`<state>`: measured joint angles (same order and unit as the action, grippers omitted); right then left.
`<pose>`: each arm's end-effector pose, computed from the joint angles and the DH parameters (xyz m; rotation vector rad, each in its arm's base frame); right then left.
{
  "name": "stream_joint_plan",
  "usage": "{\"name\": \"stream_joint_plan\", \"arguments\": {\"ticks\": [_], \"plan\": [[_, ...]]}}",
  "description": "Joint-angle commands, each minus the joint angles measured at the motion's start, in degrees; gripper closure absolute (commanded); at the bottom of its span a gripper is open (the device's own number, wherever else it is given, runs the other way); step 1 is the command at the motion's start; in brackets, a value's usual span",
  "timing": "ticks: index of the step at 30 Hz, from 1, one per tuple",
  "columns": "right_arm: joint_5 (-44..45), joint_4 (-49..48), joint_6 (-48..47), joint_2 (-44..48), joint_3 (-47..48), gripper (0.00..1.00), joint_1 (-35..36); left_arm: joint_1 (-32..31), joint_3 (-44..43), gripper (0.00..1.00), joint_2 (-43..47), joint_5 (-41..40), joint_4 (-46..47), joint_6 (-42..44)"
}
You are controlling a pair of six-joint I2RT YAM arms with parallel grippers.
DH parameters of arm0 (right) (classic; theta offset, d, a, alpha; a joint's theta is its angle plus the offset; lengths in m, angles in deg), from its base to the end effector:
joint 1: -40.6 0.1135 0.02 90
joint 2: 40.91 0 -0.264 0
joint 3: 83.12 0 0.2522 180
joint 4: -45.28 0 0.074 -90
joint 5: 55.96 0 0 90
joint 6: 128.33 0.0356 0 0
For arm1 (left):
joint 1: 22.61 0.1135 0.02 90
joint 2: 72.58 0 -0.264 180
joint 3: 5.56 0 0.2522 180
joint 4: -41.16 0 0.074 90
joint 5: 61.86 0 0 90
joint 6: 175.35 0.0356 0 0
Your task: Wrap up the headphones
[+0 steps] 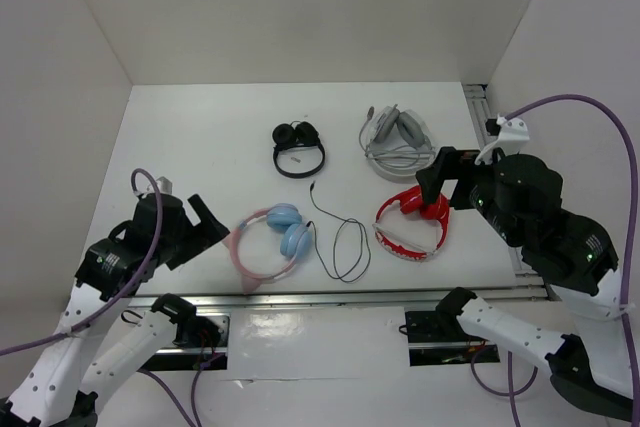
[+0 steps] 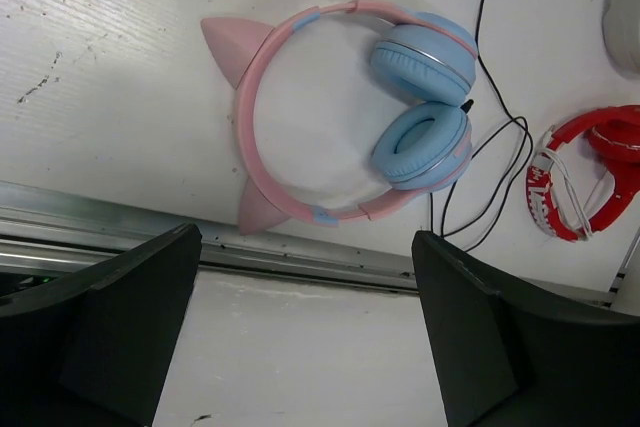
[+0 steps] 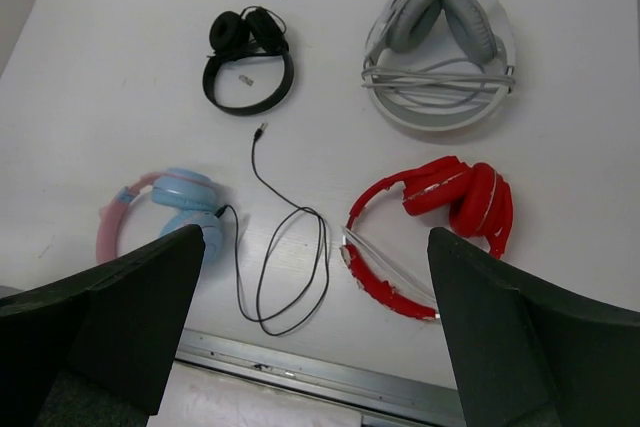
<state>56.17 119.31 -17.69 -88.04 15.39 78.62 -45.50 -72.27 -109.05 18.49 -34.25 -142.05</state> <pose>0.0843 0.0489 0.4628 -0.0430 1.9469 0.3010 0.0967 -0.0344 0.3201 -0.7764 2.2679 -0.4771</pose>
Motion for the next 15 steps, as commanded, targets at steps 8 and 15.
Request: {"name": "stream_joint_plan", "arguments": {"ticks": [8, 15], "plan": [[-5.0, -5.6, -1.3, 1.5, -3.5, 0.00, 0.3, 0.3, 4.0, 0.00, -0.4, 3.8, 4.5, 0.4], [-6.1, -5.6, -0.8, -1.4, -5.2, 0.00, 0.3, 0.3, 13.6, 0.00, -3.8, 8.1, 16.0, -1.4]]}}
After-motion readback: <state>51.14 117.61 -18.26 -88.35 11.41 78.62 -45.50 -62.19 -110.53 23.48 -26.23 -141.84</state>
